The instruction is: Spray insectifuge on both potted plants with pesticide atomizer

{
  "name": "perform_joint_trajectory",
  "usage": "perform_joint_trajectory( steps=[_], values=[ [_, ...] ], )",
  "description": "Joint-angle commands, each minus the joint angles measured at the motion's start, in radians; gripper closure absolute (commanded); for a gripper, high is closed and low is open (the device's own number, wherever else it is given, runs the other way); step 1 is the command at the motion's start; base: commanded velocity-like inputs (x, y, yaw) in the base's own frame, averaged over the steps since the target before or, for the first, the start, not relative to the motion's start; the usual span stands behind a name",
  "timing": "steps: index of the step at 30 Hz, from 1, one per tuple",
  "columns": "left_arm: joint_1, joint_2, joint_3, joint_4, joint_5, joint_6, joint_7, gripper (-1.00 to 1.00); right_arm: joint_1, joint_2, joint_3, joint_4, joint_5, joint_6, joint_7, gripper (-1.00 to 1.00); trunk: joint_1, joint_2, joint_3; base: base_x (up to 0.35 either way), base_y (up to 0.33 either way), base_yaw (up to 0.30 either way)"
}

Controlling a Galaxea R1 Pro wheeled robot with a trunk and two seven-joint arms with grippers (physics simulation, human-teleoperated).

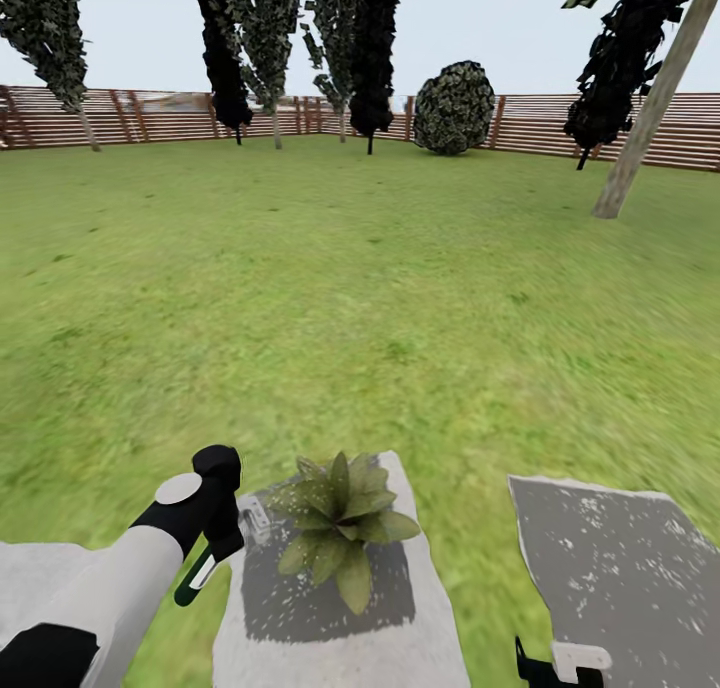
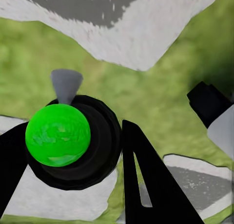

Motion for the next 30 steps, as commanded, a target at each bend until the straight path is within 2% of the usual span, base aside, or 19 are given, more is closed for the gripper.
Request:
perform_joint_trajectory(
  steps=[1,5,16,24,30],
  values=[
    [0.0,0.001,-0.004,-0.001,-0.003,0.01,-0.008,1.0,-0.001,0.0,-0.007,0.001,0.011,-0.003,-0.004,-1.0,0.0,0.0,-0.001,0.0,0.0,0.267],
    [0.0,0.002,-0.006,0.002,-0.003,0.01,-0.008,1.0,-0.001,-0.001,-0.007,0.001,0.011,-0.003,-0.004,-1.0,0.0,0.0,-0.001,0.084,0.0,0.025],
    [0.002,0.002,-0.008,0.004,-0.002,0.01,-0.008,1.0,-0.001,-0.001,-0.007,0.001,0.011,-0.003,-0.004,-1.0,0.0,0.0,-0.001,0.259,-0.071,0.001],
    [0.005,0.002,-0.008,0.004,-0.003,0.01,-0.008,1.0,-0.001,-0.001,-0.007,0.001,0.011,-0.003,-0.004,-1.0,0.0,0.0,-0.001,-0.084,-0.185,0.0],
    [0.006,0.003,-0.008,0.009,-0.004,0.01,-0.009,1.0,-0.001,-0.001,-0.007,0.001,0.011,-0.003,-0.004,-1.0,0.0,0.0,-0.001,-0.034,-0.028,0.092]
  ],
)
